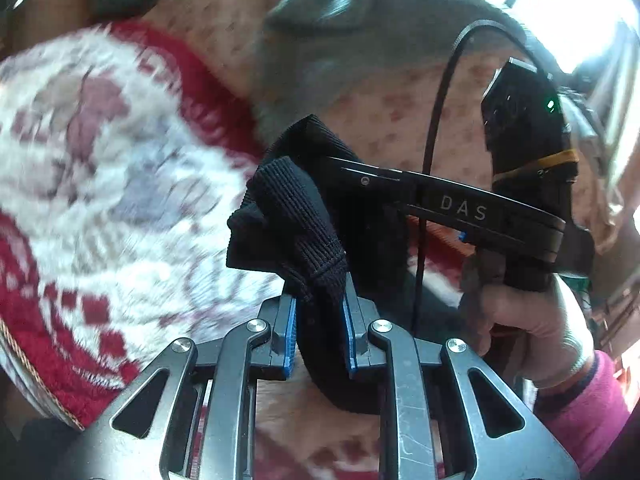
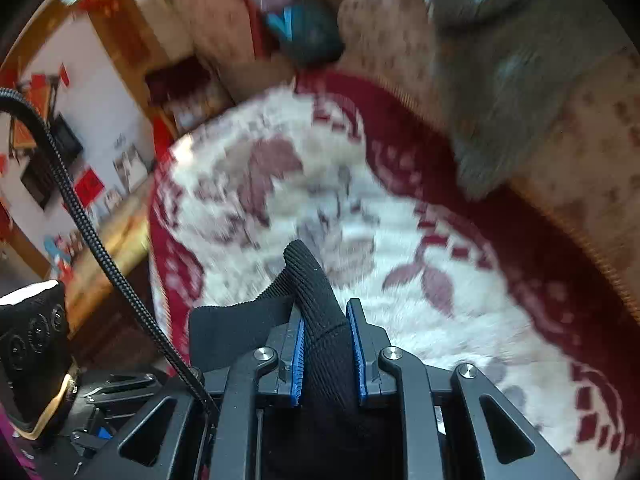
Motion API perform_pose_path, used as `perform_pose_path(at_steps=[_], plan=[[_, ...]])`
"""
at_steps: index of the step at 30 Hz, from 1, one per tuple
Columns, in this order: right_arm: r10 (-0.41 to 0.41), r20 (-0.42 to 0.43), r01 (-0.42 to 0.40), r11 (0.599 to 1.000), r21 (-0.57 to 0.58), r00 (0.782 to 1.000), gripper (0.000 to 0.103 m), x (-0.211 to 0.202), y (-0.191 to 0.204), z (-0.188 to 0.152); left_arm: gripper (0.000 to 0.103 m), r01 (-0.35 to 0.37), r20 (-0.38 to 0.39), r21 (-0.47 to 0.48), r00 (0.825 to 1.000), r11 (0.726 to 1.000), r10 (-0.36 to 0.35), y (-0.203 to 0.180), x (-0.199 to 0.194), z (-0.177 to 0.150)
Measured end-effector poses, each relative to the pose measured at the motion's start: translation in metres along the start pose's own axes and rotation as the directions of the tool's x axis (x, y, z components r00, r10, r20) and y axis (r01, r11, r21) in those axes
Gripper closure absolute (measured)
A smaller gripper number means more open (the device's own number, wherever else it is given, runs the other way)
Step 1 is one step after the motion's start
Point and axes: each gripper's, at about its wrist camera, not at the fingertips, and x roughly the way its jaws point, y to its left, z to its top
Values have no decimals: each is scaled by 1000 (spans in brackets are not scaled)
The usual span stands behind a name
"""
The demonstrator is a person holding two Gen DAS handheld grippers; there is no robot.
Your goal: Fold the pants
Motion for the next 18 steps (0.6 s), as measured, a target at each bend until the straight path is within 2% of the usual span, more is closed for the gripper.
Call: perform_pose_path(at_steps=[4,8,13,18], plan=[[19,110,-26,998,57,994,85,-63,-6,1,86,86,33,82,995,993,-89,-42,-16,11],[7,199,-31,993,118,980,85,-123,-19,-17,86,157,27,167,986,973,-164,-87,-21,7],[-51,272,-11,975,220,961,85,-192,-46,-66,86,231,-33,276,972,933,-231,-145,-10,-13],[-132,292,30,944,329,947,85,-240,-73,-129,86,287,-127,356,958,889,-258,-199,18,-45]])
